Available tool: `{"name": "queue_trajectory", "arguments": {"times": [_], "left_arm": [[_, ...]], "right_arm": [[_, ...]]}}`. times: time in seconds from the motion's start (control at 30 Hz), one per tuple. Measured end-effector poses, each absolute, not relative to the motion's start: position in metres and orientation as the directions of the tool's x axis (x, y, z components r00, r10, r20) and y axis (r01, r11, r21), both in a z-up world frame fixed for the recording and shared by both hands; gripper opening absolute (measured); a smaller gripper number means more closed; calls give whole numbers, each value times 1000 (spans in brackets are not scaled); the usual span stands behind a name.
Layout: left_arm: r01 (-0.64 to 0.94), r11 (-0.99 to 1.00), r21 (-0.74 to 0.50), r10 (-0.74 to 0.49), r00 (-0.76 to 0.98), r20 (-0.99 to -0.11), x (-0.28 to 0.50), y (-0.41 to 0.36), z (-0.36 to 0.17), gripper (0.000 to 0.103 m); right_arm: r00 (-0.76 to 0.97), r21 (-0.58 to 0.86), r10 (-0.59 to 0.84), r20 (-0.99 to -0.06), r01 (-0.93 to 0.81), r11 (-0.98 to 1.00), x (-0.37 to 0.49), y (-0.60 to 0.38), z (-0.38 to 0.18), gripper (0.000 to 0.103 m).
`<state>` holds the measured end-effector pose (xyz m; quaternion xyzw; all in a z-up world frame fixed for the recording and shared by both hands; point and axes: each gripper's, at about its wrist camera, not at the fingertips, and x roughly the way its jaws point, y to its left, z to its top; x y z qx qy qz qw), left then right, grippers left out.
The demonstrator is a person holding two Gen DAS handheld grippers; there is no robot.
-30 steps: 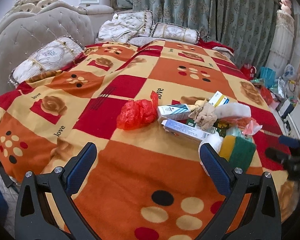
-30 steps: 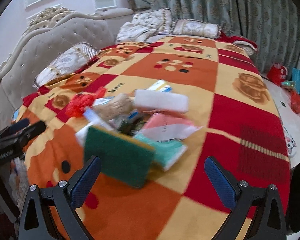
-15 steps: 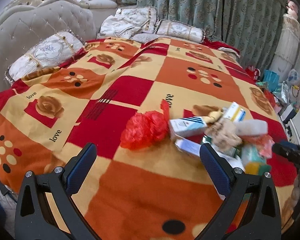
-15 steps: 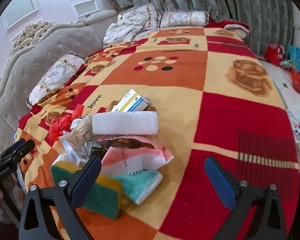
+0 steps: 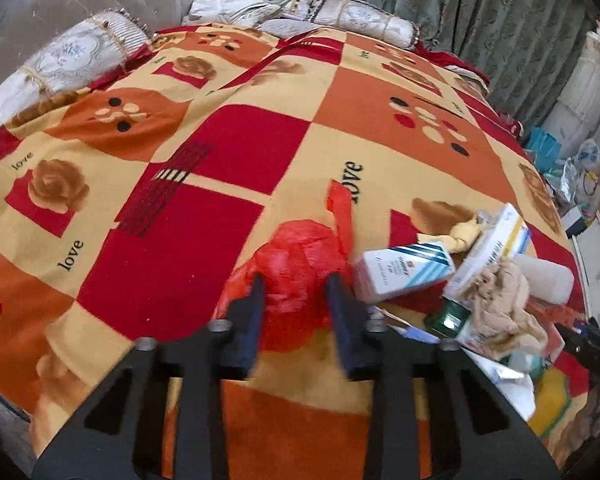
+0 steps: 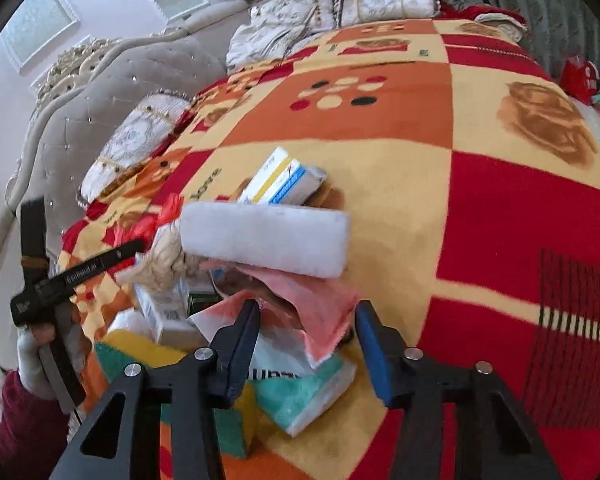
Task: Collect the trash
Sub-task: 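Close the left gripper on the red plastic bag and lift it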
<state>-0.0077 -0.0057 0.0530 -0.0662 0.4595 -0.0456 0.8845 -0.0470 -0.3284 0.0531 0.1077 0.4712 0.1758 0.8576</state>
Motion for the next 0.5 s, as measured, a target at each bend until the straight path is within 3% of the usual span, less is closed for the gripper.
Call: {"name": "queue_trajectory", "arguments": {"times": [0.07,0.27,0.43,0.5], "left_arm": [[19,987,-159,-140,581,-802,-16,-5,63,17],[41,982,-187,-170,635,-753,-45,-1,107,16],[68,976,-207,-200,657,-727,-62,-7,135,16],[77,974,-212,-209,662,-720,-66,-12,141,16]], "right_arm": [[516,350,407,-753,-210,913,-57,-333,61,30],[559,319,404,-724,-248,915,-90,-347,86,23],[591,329,388,-707,-212,920,-99,-362,93,23],[557,366,395,-730,-169,915,-90,-363,90,31]]}}
